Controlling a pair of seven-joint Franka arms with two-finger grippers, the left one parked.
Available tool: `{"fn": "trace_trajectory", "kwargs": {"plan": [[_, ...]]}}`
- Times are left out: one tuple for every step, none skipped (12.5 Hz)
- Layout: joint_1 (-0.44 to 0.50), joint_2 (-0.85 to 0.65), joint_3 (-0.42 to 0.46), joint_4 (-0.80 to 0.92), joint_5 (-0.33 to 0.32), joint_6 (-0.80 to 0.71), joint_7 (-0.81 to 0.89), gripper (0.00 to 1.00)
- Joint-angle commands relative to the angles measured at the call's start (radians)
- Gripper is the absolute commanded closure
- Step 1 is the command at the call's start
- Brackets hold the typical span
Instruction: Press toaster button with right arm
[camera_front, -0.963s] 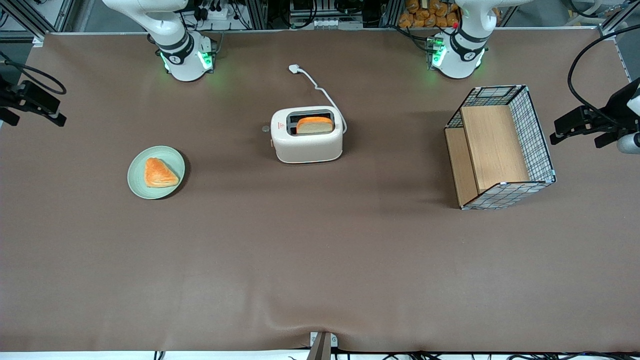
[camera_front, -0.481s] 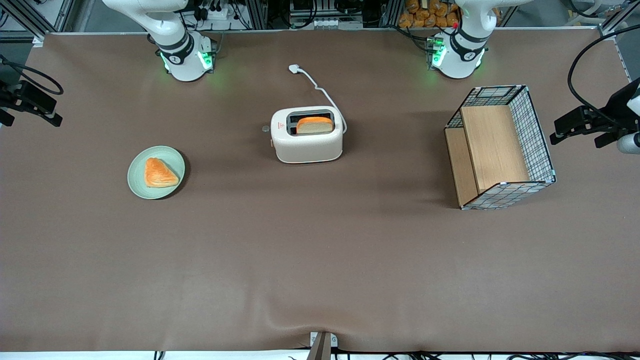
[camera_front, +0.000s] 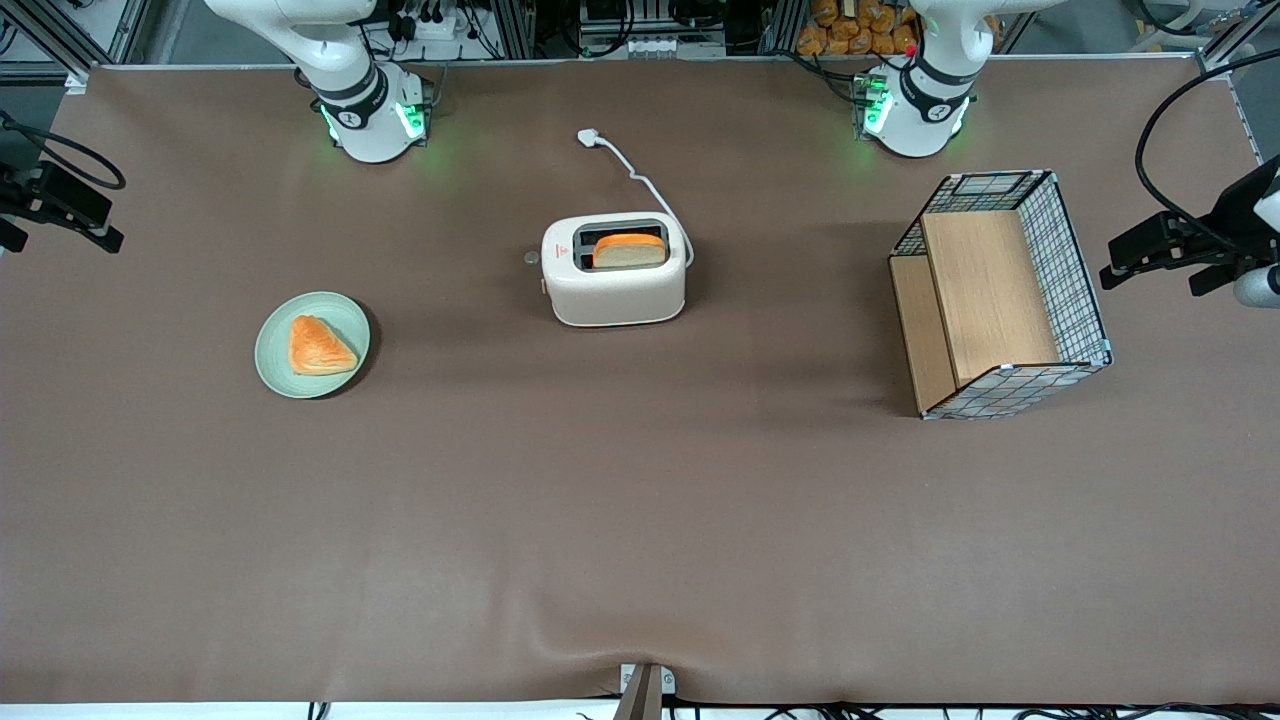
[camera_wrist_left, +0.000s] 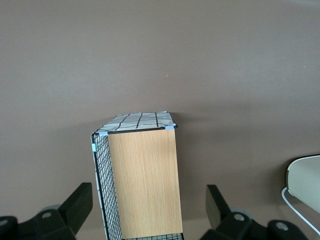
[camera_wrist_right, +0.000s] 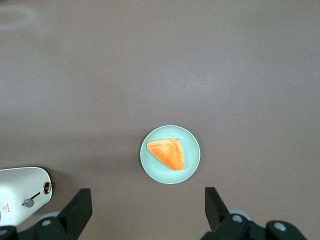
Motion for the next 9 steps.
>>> {"fn": "trace_trajectory", "kwargs": {"plan": [[-0.008,0.01,0.005,0.021,-0.019,-0.016,-0.014,0.0],[-0.007,0.01,0.005,0.019,-0.019,-0.016,-0.014,0.0],[-0.007,0.01,0.005,0.019,-0.019,-0.016,-0.014,0.0],[-0.007,0.01,0.005,0.018,-0.019,-0.016,-0.014,0.0],[-0.007,0.01,0.005,0.018,-0.019,-0.016,-0.014,0.0],[-0.007,0.01,0.005,0.018,-0.019,-0.016,-0.016,0.0],[-0.007,0.01,0.005,0.016,-0.019,-0.017,-0.016,0.0],[-0.007,0.01,0.005,0.015,-0.019,-0.019,-0.016,0.0],[-0.007,0.01,0.005,0.015,-0.019,-0.033,-0.016,0.0]]}}
